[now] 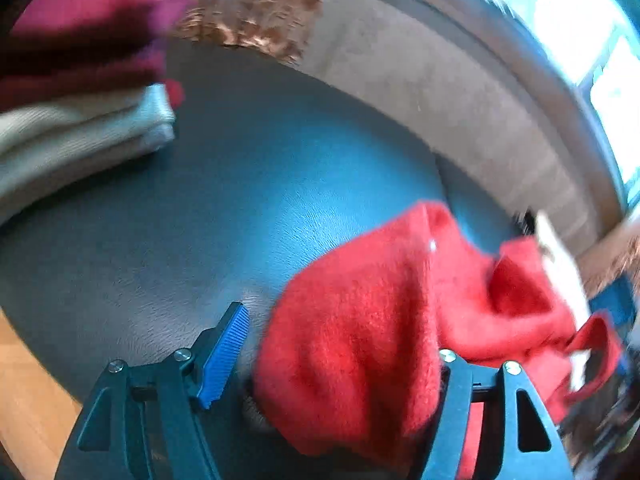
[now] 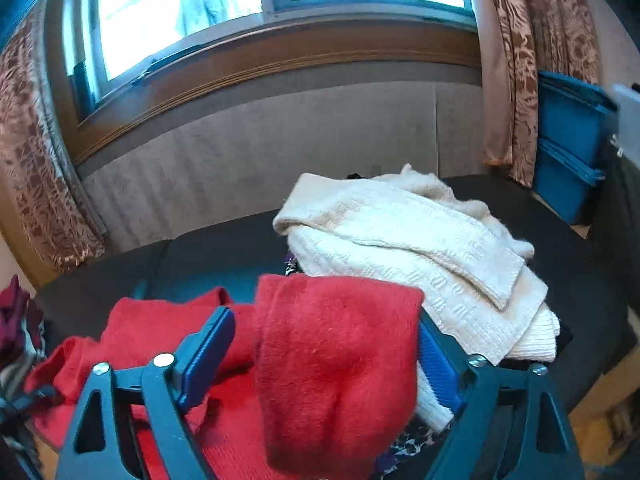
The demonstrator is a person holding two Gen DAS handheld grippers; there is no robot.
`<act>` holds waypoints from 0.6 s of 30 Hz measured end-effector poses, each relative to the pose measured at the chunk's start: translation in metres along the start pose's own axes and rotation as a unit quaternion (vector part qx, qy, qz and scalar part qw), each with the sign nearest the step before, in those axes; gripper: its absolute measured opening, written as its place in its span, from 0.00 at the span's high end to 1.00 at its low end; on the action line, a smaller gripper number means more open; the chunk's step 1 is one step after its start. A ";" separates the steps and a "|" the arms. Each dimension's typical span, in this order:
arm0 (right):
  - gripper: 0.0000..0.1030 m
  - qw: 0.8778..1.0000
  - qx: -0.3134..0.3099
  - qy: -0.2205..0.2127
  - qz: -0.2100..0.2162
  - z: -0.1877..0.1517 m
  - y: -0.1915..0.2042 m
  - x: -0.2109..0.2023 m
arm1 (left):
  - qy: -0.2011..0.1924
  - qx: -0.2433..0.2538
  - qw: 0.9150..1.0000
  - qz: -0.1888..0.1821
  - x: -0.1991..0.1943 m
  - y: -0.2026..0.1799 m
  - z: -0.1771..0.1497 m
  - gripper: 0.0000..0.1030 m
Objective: Fold clothes
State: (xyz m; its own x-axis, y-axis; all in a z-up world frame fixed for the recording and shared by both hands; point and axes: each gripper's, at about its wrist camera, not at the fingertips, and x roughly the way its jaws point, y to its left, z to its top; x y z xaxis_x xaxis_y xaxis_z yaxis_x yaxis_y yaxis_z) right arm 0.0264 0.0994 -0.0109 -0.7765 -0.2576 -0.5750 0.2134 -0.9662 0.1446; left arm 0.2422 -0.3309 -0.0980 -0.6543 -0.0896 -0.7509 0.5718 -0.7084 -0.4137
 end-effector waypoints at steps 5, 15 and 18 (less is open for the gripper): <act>0.00 0.998 -0.047 -0.023 0.046 -0.006 0.036 -0.018 | 0.020 -0.042 0.997 -0.054 -0.010 0.012 -0.011 0.32; 0.00 0.953 -0.211 0.066 0.209 -0.029 0.153 0.017 | 0.061 0.000 0.998 -0.028 -0.009 -0.007 -0.014 0.46; 0.00 0.938 -0.264 0.102 0.201 -0.044 0.181 0.053 | 0.040 -0.035 0.997 -0.058 -0.029 0.011 0.003 0.72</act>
State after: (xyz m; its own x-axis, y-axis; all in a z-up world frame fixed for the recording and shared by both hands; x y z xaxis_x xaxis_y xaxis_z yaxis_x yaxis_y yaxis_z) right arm 0.0499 -0.0890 -0.0510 -0.4517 -0.5405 -0.7098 0.7701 -0.6379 -0.0044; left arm 0.2661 -0.3381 -0.0791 -0.6782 0.0487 -0.7333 0.5288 -0.6606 -0.5329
